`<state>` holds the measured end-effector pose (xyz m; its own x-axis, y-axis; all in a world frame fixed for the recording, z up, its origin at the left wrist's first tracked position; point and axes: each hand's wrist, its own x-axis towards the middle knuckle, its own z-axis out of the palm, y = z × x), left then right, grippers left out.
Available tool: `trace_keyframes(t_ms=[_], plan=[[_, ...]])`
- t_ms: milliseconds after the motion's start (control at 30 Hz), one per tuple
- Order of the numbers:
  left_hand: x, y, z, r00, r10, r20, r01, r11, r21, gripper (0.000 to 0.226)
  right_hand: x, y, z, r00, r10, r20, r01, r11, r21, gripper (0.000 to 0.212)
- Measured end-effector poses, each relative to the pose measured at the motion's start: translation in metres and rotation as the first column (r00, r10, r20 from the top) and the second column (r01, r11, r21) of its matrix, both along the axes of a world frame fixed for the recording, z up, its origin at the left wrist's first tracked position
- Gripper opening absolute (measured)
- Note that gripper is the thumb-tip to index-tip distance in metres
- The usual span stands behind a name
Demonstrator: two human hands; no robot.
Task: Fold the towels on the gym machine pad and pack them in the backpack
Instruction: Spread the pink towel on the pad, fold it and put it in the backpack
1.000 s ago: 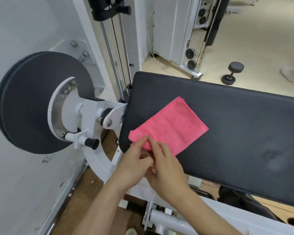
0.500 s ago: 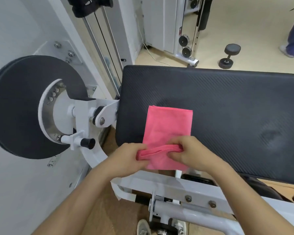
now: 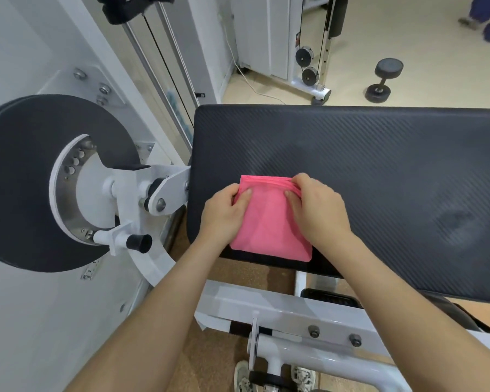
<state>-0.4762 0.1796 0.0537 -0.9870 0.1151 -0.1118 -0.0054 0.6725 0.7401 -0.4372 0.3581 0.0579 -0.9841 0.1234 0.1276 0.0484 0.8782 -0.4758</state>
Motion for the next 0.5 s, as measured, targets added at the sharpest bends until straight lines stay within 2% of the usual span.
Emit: trace_keyframes(t_ms=[133, 300, 400, 500], plan=[[-0.001, 0.005, -0.004, 0.998, 0.011, -0.066, -0.019, 0.994, -0.111, 0.035, -0.002, -0.001, -0.001, 1.000, -0.007, -0.008, 0.007, 1.000, 0.024, 0.020], [-0.002, 0.015, -0.002, 0.989, -0.031, -0.142, -0.029, 0.916, -0.399, 0.026, -0.002, 0.006, -0.001, 0.991, -0.093, -0.098, 0.103, 0.990, 0.096, 0.036], [-0.002, 0.019, -0.003, 0.963, -0.031, -0.267, -0.098, 0.883, -0.458, 0.024, -0.006, 0.014, -0.001, 0.995, -0.026, -0.098, 0.040, 0.988, 0.146, 0.036], [-0.008, 0.021, -0.006, 0.874, -0.254, -0.413, -0.018, 0.834, -0.551, 0.042, -0.013, 0.015, 0.005, 1.000, 0.031, -0.007, -0.028, 0.976, 0.217, 0.034]])
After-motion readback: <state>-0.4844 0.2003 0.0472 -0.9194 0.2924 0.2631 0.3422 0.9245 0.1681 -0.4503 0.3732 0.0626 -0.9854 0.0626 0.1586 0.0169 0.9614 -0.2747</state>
